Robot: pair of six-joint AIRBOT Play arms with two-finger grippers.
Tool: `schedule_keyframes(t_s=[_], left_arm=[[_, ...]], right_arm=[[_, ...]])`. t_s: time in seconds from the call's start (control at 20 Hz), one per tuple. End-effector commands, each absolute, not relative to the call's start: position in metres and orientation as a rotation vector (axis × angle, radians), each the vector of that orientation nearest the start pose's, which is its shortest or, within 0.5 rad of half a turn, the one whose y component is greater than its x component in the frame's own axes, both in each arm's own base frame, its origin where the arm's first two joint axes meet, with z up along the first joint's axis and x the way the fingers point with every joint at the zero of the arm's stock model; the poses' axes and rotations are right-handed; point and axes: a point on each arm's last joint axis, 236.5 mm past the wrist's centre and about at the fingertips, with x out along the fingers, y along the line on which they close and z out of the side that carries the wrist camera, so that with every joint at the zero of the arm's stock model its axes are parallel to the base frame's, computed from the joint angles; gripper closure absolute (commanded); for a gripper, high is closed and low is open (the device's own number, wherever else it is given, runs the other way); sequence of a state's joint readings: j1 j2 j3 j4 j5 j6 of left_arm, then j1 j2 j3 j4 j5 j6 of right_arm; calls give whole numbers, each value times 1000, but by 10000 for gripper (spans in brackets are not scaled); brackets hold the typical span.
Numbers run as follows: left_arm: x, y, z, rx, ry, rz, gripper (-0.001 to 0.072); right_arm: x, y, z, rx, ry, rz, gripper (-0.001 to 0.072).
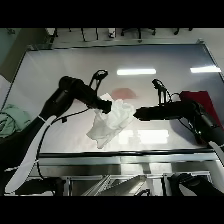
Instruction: Fold the shirts.
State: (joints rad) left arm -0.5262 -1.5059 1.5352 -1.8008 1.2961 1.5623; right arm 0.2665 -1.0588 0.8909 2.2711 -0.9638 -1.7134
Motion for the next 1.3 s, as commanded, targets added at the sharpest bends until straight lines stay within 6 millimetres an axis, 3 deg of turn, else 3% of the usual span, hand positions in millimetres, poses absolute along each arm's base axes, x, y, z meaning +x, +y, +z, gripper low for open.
schedule_keyframes(t_s=[0.0,0.1,0.25,0.3,0.35,0.4,0.5,0.65,0.85,1.15,1.2,1.25], left_arm=[[345,-208,65,94,1442,-514,97],[330,-174,63,13,1478,-489,97],[286,-152,22,-141,1529,-485,97],[273,-149,2,-184,1533,-472,97],[261,-145,-21,-226,1529,-446,97],[250,-142,-44,-271,1524,-413,97],[240,-143,-72,-377,1505,-379,97],[233,-149,-93,-437,1526,-388,97],[241,-154,-110,-466,1581,-381,98],[281,-186,-112,-416,1579,-449,99],[288,-188,-114,-416,1580,-451,113],[292,-190,-114,-417,1585,-455,281]], right_arm=[[314,219,53,435,1128,602,691],[314,219,53,434,1129,602,691],[301,219,47,422,1187,620,668],[292,220,42,416,1232,633,515],[282,221,34,415,1281,642,291],[272,224,22,419,1326,645,205],[254,235,-7,478,1406,624,208],[241,253,-50,532,1477,582,208],[254,278,-80,555,1463,533,209],[282,289,-95,566,1400,483,209],[287,288,-97,576,1391,464,210],[290,288,-100,579,1384,452,217]])
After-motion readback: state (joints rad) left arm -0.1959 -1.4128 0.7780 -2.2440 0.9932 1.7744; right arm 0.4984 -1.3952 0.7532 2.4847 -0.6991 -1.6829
